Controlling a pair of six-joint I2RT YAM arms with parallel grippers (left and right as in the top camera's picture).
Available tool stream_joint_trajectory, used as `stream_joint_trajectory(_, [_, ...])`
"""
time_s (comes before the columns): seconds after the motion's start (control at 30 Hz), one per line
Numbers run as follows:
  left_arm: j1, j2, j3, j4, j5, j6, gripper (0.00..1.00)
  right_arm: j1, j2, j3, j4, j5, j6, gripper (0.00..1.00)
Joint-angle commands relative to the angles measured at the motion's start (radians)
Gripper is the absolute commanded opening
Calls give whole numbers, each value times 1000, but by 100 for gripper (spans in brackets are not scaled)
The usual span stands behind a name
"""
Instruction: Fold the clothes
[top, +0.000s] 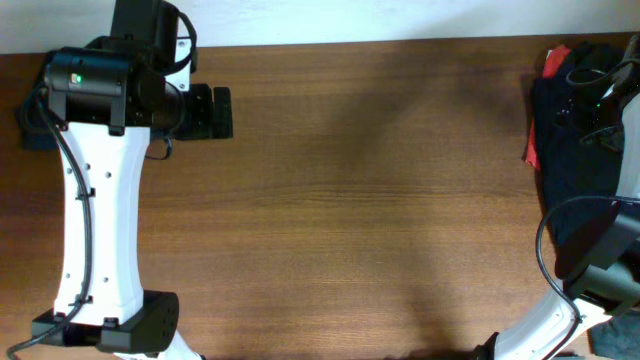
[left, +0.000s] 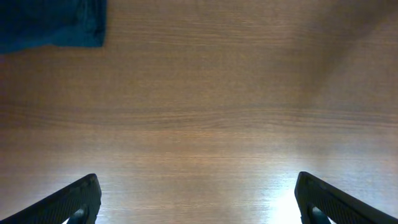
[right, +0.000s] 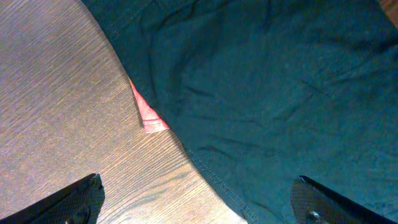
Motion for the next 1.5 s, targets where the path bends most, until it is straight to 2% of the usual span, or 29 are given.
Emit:
stream_joint_trajectory(0.0, [-1, -13, 4, -1, -19, 9, 99, 1, -7, 10, 0, 9, 8, 99])
stream_joint_trajectory(0.13, [-5, 1, 3, -1, 60, 10, 99, 1, -7, 10, 0, 9, 8, 99])
stream_joint_trajectory(0.23, [-54, 7, -33, 22, 60, 148, 99, 1, -7, 10, 0, 9, 8, 99])
stream_joint_trajectory(0.33, [-68, -45, -160, 152, 76, 169, 99, 1, -7, 10, 0, 9, 8, 99])
stream_joint_trajectory(0.43, [-45, -221, -538, 443, 87, 177, 99, 1, -7, 10, 0, 9, 8, 99])
stream_joint_trajectory(0.57, [-37, -526, -1101, 854, 128, 344, 99, 1, -7, 10, 0, 9, 8, 99])
stream_joint_trajectory(0.63, [-3, -722, -1407, 1081, 128, 369, 99, 1, -7, 10, 0, 9, 8, 99])
stream_joint_trajectory(0.7, [41, -860, -1588, 1186, 129, 368, 99, 1, -7, 10, 0, 9, 8, 99])
stream_joint_trajectory(0.77, [80, -1062, -1787, 1219, 126, 369, 99, 1, -7, 10, 0, 9, 8, 99])
stream_joint_trajectory(0.87, [87, -1247, -1913, 1269, 53, 369, 99, 1, -7, 10, 0, 9, 8, 99])
stream_joint_trajectory(0.93, [105, -1354, -2015, 1396, 23, 369, 99, 1, -7, 10, 0, 9, 8, 99])
stream_joint_trajectory(0.97, [135, -1419, -2082, 1481, 42, 368, 99, 1, -7, 10, 0, 9, 8, 99])
stream_joint_trajectory(1.03, [183, -1506, -2167, 1556, 97, 368, 99, 1, -7, 10, 0, 9, 8, 99])
stream_joint_trajectory(1.17, [245, -1623, -2260, 1603, 127, 369, 99, 1, -7, 10, 0, 9, 8, 99])
stream_joint_trajectory(1.3, [251, -1717, -2326, 1661, 120, 369, 99, 1, -7, 10, 0, 9, 8, 99])
stream_joint_trajectory(1.47, [280, -1819, -2344, 1611, 119, 369, 99, 1, -7, 10, 0, 9, 8, 99])
